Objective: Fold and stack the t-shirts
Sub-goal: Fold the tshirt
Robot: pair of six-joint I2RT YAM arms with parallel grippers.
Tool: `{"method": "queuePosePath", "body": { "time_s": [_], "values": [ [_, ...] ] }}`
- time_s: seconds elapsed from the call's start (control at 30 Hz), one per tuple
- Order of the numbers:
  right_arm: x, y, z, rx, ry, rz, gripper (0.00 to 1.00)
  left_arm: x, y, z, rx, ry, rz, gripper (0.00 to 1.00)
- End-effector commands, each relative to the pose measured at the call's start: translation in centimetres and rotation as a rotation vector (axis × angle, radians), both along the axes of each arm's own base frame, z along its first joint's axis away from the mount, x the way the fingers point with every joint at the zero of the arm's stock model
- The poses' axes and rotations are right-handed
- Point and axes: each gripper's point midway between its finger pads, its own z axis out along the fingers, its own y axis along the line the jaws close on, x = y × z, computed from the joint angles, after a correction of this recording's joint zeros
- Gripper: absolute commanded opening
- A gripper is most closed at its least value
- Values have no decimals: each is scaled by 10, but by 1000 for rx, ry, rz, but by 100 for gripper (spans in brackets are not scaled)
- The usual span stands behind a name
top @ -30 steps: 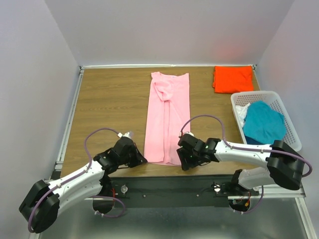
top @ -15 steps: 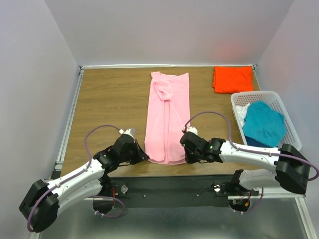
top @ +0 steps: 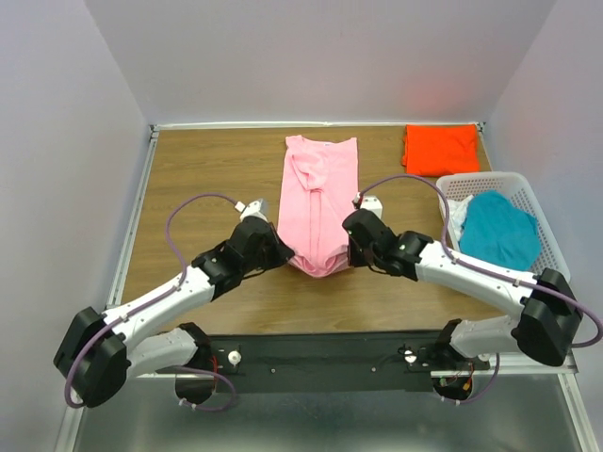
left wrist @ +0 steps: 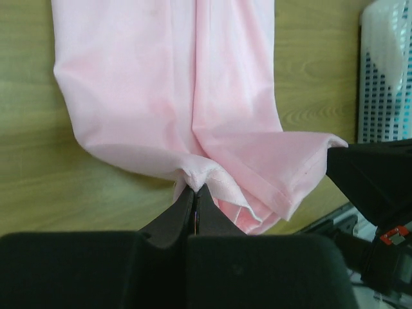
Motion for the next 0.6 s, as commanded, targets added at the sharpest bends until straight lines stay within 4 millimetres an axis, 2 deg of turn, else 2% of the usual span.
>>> {"method": "queuePosePath", "body": {
  "time_s": [0.0,0.1,0.13,0.17,0.23,0.27,0.43,0.53,0.57],
  "values": [
    [35,-9,18,-28,-84,-81,1,42,7,22,78,-122,89,0],
    [57,-13,25,-13,-102,-125,1,66,6,32,108,-163,108,0],
    [64,-9,31,1,-115,-127,1,73,5,27,124,-157,104,0],
    [70,-8,29,-2,-116,-130,1,80,1,35,112,-170,97,0],
    [79,-8,32,0,-118,-130,1,93,4,31,136,-165,108,0],
    [88,-10,36,5,-127,-144,1,99,2,35,131,-171,109,0],
    [112,-11,36,14,-111,-142,1,131,8,40,162,-197,137,0],
    [127,-12,42,16,-119,-143,1,148,8,53,166,-237,150,0],
    [131,-13,36,5,-111,-145,1,154,10,49,176,-231,152,0]
  ]
}}
